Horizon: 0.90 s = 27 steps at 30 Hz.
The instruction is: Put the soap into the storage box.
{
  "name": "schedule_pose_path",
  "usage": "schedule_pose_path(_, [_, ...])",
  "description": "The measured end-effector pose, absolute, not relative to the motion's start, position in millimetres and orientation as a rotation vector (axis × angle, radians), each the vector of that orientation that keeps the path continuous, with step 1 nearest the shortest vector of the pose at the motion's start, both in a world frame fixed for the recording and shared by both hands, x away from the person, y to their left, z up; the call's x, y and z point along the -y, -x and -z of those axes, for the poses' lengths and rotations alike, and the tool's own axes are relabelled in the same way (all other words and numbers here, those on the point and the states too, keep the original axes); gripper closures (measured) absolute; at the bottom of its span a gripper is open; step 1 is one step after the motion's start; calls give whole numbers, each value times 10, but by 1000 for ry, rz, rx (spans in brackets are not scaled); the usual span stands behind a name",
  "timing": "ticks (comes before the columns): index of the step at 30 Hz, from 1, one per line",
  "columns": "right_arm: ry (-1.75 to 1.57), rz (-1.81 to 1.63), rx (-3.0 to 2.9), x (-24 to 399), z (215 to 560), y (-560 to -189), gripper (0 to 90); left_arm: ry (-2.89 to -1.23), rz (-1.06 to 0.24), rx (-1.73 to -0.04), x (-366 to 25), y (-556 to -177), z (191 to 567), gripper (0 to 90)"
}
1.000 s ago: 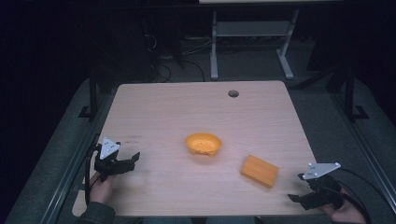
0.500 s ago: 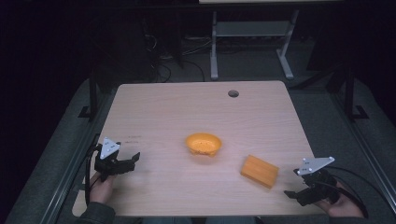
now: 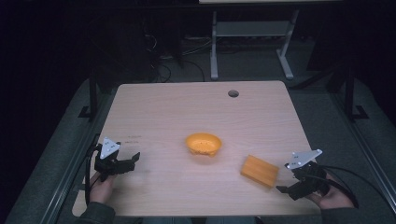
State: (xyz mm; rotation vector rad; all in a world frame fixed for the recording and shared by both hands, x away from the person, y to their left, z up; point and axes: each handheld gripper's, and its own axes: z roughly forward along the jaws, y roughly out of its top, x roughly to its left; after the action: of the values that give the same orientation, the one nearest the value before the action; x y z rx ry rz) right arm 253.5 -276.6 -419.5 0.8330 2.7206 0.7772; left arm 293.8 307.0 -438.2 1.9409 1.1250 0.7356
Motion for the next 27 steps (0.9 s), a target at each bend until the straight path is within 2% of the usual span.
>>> schedule_pose_path(27, [-707,-697,-2806,2277,4191,-2901,146,-1943,-726,-1127,-3076,-2942,4379,141])
